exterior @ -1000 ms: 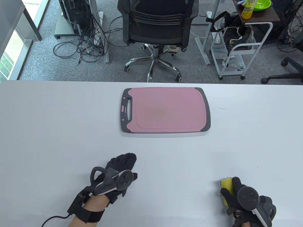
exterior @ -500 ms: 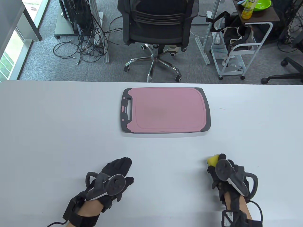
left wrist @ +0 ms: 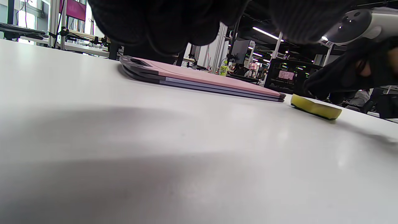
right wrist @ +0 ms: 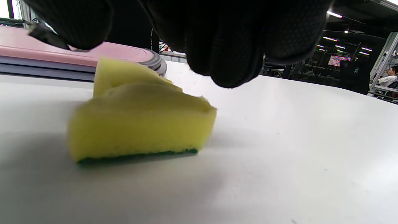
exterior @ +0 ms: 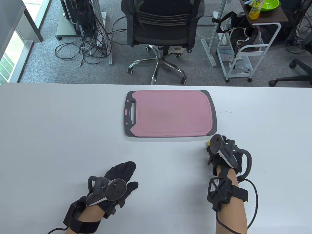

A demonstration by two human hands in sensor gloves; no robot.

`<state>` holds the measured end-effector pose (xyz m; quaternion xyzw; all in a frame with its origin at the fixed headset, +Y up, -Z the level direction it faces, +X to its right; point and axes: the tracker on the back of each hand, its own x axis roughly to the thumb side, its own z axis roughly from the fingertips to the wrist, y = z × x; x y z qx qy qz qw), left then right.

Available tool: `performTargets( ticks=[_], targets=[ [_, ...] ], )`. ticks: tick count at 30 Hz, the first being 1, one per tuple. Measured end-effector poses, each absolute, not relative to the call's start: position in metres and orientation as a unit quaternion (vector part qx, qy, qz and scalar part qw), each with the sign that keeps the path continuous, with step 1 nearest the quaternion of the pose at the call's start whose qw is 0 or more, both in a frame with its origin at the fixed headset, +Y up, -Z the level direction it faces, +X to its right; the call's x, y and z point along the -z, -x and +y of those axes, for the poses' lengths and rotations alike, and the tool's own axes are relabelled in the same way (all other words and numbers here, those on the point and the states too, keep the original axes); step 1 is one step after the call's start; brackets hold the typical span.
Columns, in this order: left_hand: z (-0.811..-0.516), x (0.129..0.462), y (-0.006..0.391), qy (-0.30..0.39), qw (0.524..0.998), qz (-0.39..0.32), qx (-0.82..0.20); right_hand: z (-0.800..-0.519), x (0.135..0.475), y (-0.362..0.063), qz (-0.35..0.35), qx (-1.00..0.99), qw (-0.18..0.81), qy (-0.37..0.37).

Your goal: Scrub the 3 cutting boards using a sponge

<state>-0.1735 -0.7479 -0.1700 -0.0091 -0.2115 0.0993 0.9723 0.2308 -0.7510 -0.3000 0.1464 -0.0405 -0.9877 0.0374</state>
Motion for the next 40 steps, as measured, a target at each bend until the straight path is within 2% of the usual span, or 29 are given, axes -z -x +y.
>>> performTargets(
  ticks=[5, 10, 17, 26, 29, 34, 40],
  targets=[
    [-0.747, 0.171, 0.174, 0.007, 0.973, -0.212, -0.094, -0.743, 0.299, -0.234, -0.023, 0.990, 0.006, -0.142],
    [-0.753, 0.173, 0.171, 0.014, 0.973, -0.215, -0.085, -0.735, 0.277, -0.224, 0.016, 0.996, -0.022, -0.087],
    [-0.755, 0.168, 0.163, 0.005, 0.971, -0.232, -0.063, -0.745, 0.226, -0.178, 0.033, 0.997, -0.073, 0.006],
    [-0.756, 0.158, 0.161, -0.015, 0.970, -0.241, -0.040, -0.755, 0.170, -0.121, 0.045, 0.987, -0.021, 0.150],
    [-0.754, 0.158, 0.168, -0.020, 0.972, -0.229, -0.055, -0.755, 0.164, -0.112, 0.033, 0.981, -0.036, 0.190],
    [-0.755, 0.158, 0.169, -0.014, 0.972, -0.227, -0.059, -0.752, 0.161, -0.107, 0.048, 0.975, -0.039, 0.211],
    [-0.754, 0.158, 0.171, -0.019, 0.973, -0.223, -0.057, -0.755, 0.164, -0.105, 0.030, 0.973, -0.051, 0.224]
  ],
)
